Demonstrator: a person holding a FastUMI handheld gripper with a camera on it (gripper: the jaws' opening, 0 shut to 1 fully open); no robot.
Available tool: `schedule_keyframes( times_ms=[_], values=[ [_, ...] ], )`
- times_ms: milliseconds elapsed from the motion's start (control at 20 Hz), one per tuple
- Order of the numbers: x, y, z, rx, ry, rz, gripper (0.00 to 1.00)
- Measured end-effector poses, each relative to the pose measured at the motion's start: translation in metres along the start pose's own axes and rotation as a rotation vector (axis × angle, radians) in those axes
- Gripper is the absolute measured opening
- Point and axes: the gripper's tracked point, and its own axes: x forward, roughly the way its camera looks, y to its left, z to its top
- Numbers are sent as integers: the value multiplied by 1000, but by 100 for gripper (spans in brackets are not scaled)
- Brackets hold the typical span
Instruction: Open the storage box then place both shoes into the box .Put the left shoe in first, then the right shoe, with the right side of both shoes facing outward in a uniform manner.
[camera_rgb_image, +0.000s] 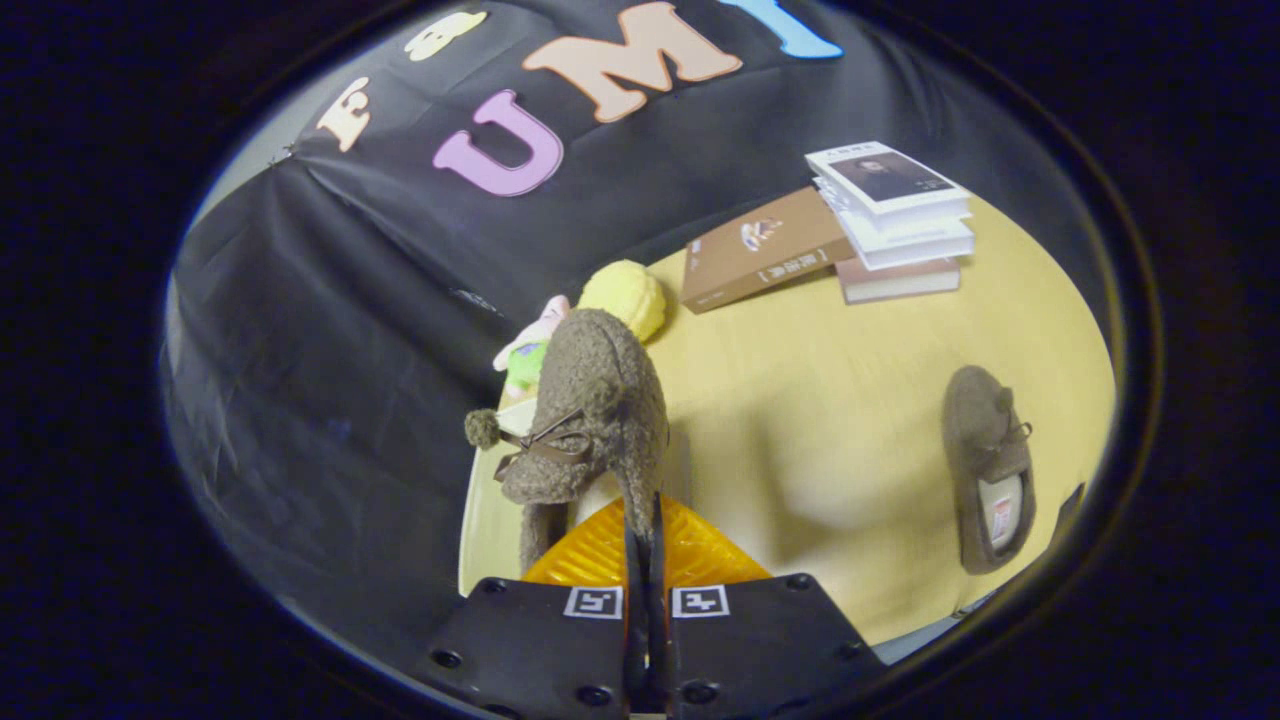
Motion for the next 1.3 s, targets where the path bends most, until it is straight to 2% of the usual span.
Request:
schedule_keyframes(
  times_ms=[200, 400, 650, 1300],
  values=[
    [15, 45, -7, -20, -6, 27, 4],
    [44, 78, -33, -37, 41, 36, 4],
    [81, 96, -71, -64, 112, 13, 4],
    [160, 85, -135, -140, 240, -184, 4]
  ],
)
